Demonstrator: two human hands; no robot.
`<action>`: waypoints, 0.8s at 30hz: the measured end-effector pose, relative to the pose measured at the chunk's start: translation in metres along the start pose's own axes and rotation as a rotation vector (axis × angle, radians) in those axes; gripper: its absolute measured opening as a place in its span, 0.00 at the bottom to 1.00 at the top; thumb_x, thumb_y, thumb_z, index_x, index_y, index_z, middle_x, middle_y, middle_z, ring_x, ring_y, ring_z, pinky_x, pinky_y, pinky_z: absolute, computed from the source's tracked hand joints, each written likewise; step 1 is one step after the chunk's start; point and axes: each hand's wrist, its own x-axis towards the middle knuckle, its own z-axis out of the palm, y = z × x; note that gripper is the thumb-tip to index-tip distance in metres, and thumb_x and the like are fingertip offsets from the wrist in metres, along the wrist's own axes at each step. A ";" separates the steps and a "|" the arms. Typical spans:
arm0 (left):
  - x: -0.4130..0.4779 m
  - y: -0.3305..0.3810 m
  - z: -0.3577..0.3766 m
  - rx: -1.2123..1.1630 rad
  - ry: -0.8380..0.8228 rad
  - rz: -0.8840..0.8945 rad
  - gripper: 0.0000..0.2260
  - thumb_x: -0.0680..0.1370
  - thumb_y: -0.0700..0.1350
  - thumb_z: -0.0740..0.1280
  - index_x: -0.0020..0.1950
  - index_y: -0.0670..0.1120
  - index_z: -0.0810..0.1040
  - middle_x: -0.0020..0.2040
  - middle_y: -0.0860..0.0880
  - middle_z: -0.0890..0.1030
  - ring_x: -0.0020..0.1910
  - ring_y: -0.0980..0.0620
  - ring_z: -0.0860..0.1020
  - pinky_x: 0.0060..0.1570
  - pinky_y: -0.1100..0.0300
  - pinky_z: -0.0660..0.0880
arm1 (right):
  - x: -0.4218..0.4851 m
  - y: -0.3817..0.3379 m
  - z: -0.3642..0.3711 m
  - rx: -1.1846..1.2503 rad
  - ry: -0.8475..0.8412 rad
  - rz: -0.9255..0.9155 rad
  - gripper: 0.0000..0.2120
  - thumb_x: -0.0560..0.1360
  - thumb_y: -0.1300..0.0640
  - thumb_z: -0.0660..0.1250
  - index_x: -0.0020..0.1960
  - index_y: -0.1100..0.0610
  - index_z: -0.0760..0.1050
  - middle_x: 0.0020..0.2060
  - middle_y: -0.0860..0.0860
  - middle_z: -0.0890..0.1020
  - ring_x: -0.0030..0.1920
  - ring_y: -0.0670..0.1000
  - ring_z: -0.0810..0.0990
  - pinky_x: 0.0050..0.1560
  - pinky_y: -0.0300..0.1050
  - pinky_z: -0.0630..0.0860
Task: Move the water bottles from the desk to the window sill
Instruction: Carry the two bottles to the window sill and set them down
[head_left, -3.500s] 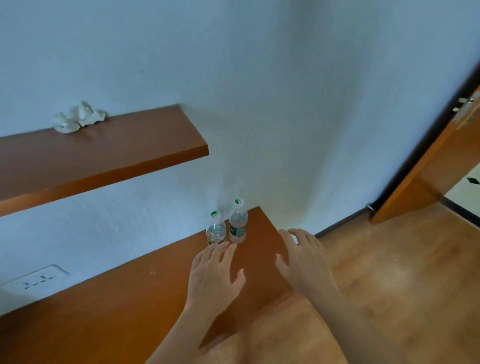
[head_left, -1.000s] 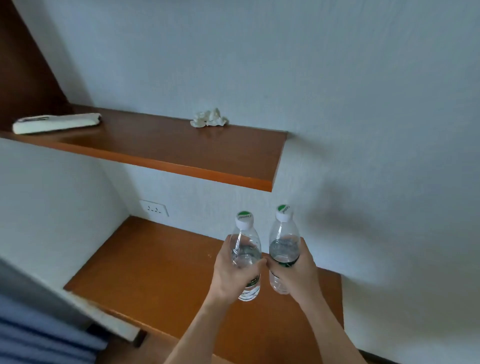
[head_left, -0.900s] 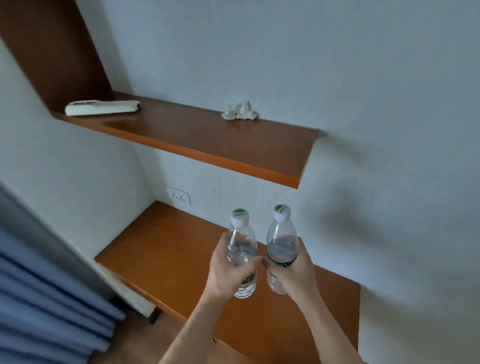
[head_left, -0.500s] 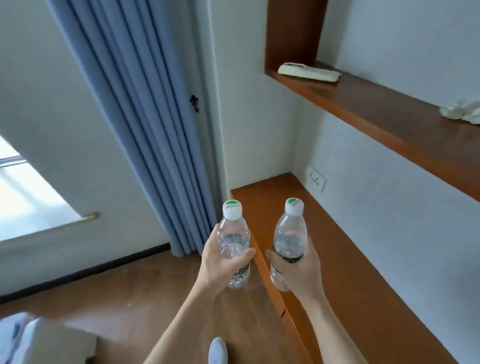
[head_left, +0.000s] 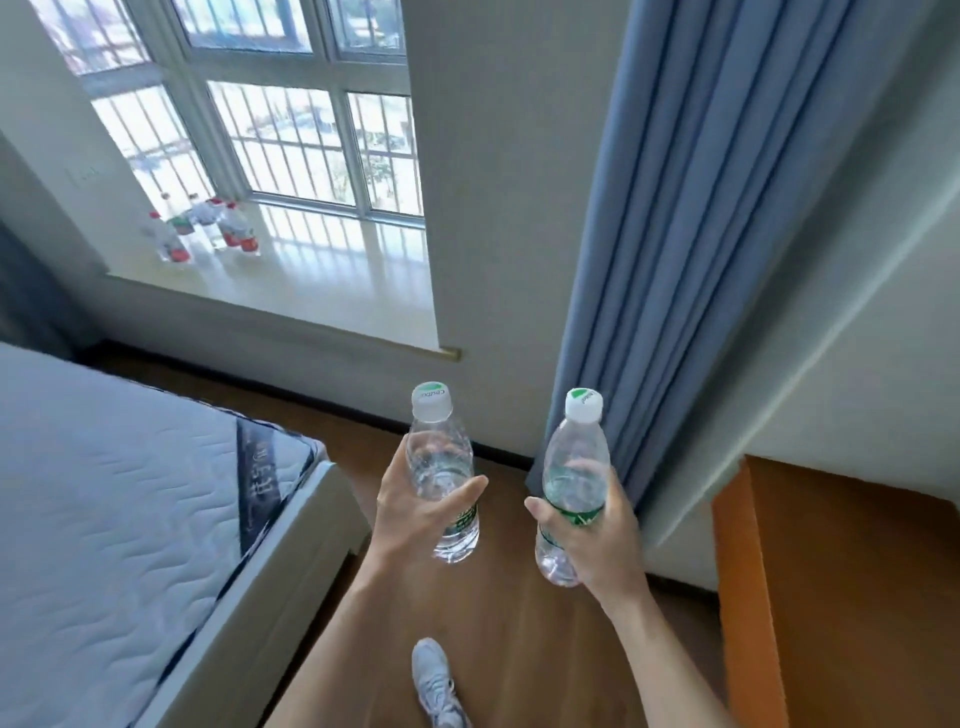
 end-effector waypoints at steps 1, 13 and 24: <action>0.012 -0.003 -0.009 -0.001 0.021 -0.006 0.20 0.65 0.42 0.81 0.52 0.50 0.76 0.44 0.51 0.83 0.41 0.57 0.82 0.42 0.64 0.78 | 0.013 -0.002 0.015 -0.001 -0.025 -0.005 0.24 0.64 0.48 0.82 0.54 0.45 0.73 0.47 0.37 0.81 0.49 0.39 0.80 0.47 0.32 0.75; 0.201 -0.035 -0.109 -0.042 0.155 -0.004 0.25 0.63 0.52 0.80 0.55 0.47 0.75 0.50 0.50 0.82 0.49 0.51 0.83 0.49 0.55 0.81 | 0.200 -0.047 0.194 -0.009 -0.168 -0.071 0.24 0.64 0.46 0.81 0.54 0.44 0.73 0.47 0.42 0.83 0.49 0.41 0.81 0.48 0.37 0.76; 0.305 -0.062 -0.176 -0.010 0.304 -0.038 0.24 0.62 0.54 0.79 0.54 0.51 0.75 0.48 0.53 0.81 0.49 0.50 0.82 0.48 0.56 0.81 | 0.297 -0.066 0.305 -0.035 -0.298 -0.082 0.26 0.62 0.46 0.81 0.55 0.48 0.74 0.47 0.42 0.82 0.47 0.32 0.78 0.40 0.24 0.72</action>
